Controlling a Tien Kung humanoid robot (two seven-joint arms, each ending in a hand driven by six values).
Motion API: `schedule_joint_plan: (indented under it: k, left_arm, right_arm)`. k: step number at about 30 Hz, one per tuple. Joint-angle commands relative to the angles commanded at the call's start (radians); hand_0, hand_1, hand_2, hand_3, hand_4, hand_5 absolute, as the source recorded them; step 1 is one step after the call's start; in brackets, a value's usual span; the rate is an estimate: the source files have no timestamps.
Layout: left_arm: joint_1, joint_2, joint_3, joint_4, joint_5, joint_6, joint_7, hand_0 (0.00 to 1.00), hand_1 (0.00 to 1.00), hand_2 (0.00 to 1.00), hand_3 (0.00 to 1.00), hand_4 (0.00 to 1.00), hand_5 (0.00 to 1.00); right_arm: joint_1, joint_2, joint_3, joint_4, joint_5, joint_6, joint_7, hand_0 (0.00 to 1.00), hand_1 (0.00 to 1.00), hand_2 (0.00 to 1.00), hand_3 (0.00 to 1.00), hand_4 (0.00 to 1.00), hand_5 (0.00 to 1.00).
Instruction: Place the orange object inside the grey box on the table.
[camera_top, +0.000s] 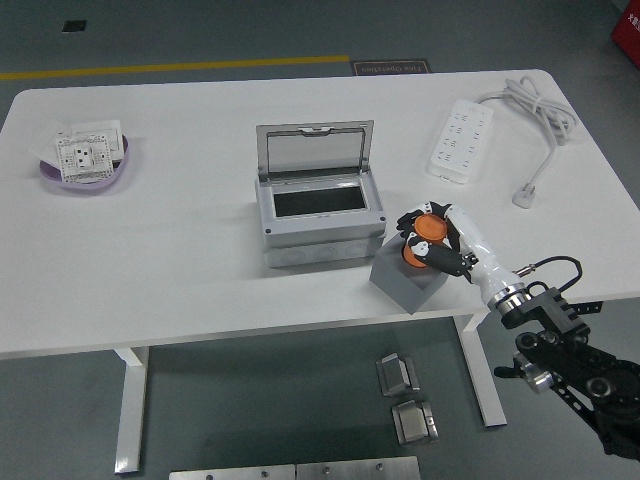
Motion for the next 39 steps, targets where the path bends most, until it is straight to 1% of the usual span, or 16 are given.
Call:
schedule_joint_plan:
  k: [3, 4, 14, 17, 20, 23, 27, 28, 30, 33, 34, 37, 39]
  left_arm:
    - [0.000, 0.000, 0.000, 0.000, 0.000, 0.000, 0.000, 0.662, 0.628, 0.525, 0.567, 0.528, 0.165]
    - [0.000, 0.000, 0.001, -0.001, 0.000, -0.001, 0.000, 0.661, 0.628, 0.525, 0.567, 0.529, 0.166]
    - [-0.002, 0.002, -0.007, -0.003, 0.010, -0.001, 0.002, 0.661, 0.629, 0.525, 0.567, 0.533, 0.169]
    - [0.000, 0.003, -0.029, -0.003, 0.034, 0.000, 0.011, 0.661, 0.629, 0.527, 0.568, 0.533, 0.170]
    - [0.002, 0.005, -0.049, -0.003, 0.059, 0.001, 0.020, 0.661, 0.629, 0.527, 0.568, 0.533, 0.170]
    - [0.005, 0.009, -0.071, -0.002, 0.085, 0.003, 0.029, 0.661, 0.629, 0.527, 0.568, 0.534, 0.174]
    - [0.007, 0.015, -0.092, -0.002, 0.109, 0.005, 0.038, 0.661, 0.629, 0.527, 0.568, 0.534, 0.174]
    - [0.006, 0.017, -0.093, -0.002, 0.110, 0.006, 0.039, 0.660, 0.630, 0.528, 0.568, 0.535, 0.179]
    - [0.004, 0.022, -0.092, -0.002, 0.110, 0.007, 0.039, 0.660, 0.630, 0.528, 0.568, 0.535, 0.179]
    - [0.002, 0.026, -0.092, -0.003, 0.111, 0.007, 0.041, 0.660, 0.630, 0.528, 0.568, 0.535, 0.179]
    - [0.001, 0.027, -0.092, -0.004, 0.112, 0.007, 0.041, 0.659, 0.631, 0.528, 0.567, 0.537, 0.180]
    - [-0.001, 0.029, -0.096, -0.004, 0.117, 0.006, 0.044, 0.659, 0.631, 0.528, 0.567, 0.537, 0.180]
    - [-0.002, 0.031, -0.102, -0.004, 0.125, 0.006, 0.046, 0.659, 0.631, 0.528, 0.567, 0.537, 0.180]
  right_arm:
    - [0.006, -0.002, 0.000, 0.001, -0.010, -0.006, -0.001, 0.464, 0.319, 0.339, 0.303, 0.002, 0.002]
    - [0.011, -0.004, 0.000, 0.001, -0.017, -0.010, -0.002, 0.447, 0.235, 0.277, 0.247, 0.002, 0.002]
    - [0.072, -0.029, 0.000, 0.020, -0.082, -0.034, -0.029, 0.451, 0.237, 0.283, 0.243, 0.002, 0.002]
    - [0.114, -0.032, -0.019, 0.029, -0.121, -0.046, -0.053, 0.463, 0.245, 0.288, 0.243, 0.002, 0.002]
    - [0.169, -0.025, -0.058, 0.032, -0.178, -0.052, -0.093, 0.463, 0.245, 0.288, 0.243, 0.002, 0.002]
    - [0.235, -0.001, -0.112, 0.027, -0.251, -0.040, -0.153, 0.466, 0.247, 0.292, 0.244, 0.002, 0.002]
    - [0.335, 0.048, -0.183, 0.008, -0.374, 0.001, -0.246, 0.466, 0.247, 0.292, 0.244, 0.002, 0.002]
    - [0.361, 0.065, -0.199, -0.003, -0.410, 0.017, -0.270, 0.325, 0.194, 0.292, 0.241, 0.002, 0.002]
    - [0.411, 0.102, -0.228, -0.030, -0.477, 0.050, -0.315, 0.325, 0.194, 0.292, 0.241, 0.002, 0.002]
    - [0.486, 0.157, -0.260, -0.076, -0.577, 0.085, -0.379, 0.325, 0.194, 0.292, 0.241, 0.002, 0.002]
    - [0.506, 0.168, -0.267, -0.087, -0.603, 0.091, -0.391, 0.264, 0.196, 0.283, 0.238, 0.002, 0.002]
    - [0.565, 0.197, -0.296, -0.125, -0.674, 0.105, -0.410, 0.264, 0.196, 0.283, 0.238, 0.002, 0.002]
    - [0.609, 0.218, -0.329, -0.164, -0.715, 0.112, -0.411, 0.264, 0.196, 0.283, 0.238, 0.002, 0.002]
